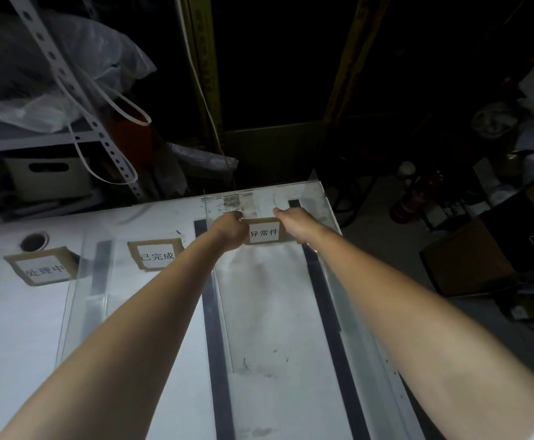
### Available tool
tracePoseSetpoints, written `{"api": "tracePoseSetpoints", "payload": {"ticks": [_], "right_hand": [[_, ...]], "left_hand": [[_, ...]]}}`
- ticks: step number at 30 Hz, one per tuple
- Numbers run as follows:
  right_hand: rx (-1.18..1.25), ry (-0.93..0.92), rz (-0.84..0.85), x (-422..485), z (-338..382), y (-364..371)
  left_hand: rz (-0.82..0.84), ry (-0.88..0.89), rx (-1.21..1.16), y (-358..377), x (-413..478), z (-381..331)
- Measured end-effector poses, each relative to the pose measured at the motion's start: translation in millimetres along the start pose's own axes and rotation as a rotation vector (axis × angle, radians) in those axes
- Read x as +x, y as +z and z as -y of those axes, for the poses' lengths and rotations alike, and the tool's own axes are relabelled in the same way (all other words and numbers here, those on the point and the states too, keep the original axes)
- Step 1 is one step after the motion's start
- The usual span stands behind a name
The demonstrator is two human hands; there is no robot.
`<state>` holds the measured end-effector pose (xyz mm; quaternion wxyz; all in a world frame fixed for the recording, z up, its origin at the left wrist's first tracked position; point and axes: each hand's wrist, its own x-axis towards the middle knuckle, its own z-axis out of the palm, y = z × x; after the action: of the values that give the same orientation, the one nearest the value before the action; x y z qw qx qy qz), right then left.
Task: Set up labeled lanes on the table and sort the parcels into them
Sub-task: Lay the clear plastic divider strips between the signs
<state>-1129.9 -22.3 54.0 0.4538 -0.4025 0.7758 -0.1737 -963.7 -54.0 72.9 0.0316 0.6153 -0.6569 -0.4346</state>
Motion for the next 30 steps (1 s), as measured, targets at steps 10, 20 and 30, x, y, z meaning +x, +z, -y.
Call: {"api": "tracePoseSetpoints", "payload": {"ticks": [10,20,30], "right_hand": [[-0.247,0.004,0.078,-11,11,-34],[-0.420,-0.164,0.076,-62,51,-80],[-0.612,-0.400,0.172,-165,124,-71]], "left_hand": [[-0.006,0.042,0.045,-17,-13,-19],[-0.184,0.061,0.202,-73,-96,-50],[-0.425,-0.214,0.355,-154,-278,-16]]}}
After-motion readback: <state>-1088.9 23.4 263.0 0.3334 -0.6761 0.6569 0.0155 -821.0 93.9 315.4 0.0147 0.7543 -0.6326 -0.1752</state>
